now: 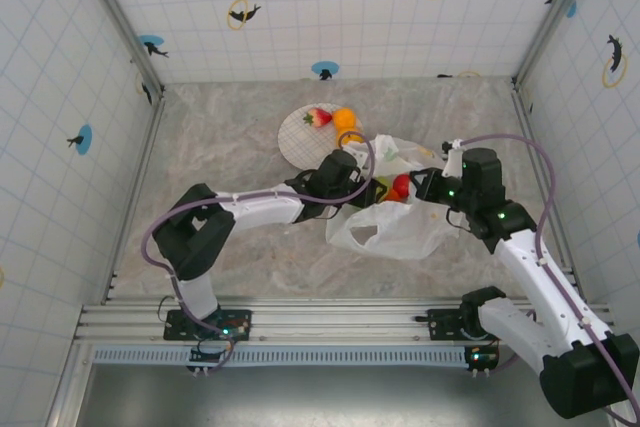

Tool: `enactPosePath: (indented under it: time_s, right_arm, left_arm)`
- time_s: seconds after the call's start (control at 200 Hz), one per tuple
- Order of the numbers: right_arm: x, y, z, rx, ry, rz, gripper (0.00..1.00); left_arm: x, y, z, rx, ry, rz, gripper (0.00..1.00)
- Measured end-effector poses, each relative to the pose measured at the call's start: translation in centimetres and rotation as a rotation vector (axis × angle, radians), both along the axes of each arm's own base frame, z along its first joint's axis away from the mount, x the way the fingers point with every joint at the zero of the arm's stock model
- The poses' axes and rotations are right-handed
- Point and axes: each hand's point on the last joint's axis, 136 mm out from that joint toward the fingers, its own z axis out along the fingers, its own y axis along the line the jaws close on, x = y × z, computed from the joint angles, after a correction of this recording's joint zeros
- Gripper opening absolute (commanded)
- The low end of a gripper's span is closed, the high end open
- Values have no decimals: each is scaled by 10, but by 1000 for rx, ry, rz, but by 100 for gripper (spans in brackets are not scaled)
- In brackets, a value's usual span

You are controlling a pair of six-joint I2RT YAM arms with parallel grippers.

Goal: Place the fruits into the plastic bag

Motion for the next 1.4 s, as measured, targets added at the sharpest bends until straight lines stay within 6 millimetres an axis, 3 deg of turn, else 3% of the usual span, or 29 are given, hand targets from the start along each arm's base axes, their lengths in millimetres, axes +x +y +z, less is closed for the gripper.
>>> enactPosePath:
  time_s: [0.135,0.38,0.591,0.796,1.016,1.401]
  right_arm:
    - [2,-3,0,0,0,-11,0]
    - [6,-12,0,-4,-3,-38,0]
    - [9,-19,-3,-5,2,-61,0]
    - [9,-26,-12,-5,24,-77,0]
    - [11,-35,-15,-10,27,-101,0]
    - [19,-65,-22,-16,44,-202,0]
  left_arm:
    - [14,-3,-1,-13,-12,65,65]
    - [36,-11,-8,-20,-18,112,78]
    - [38,-5,-11,-14,-7,106,89]
    - [38,13,-5,-12,-4,102,94]
    - [26,30,20,-45,-18,65,93]
    - [-20,75,68,-100,-47,-86,91]
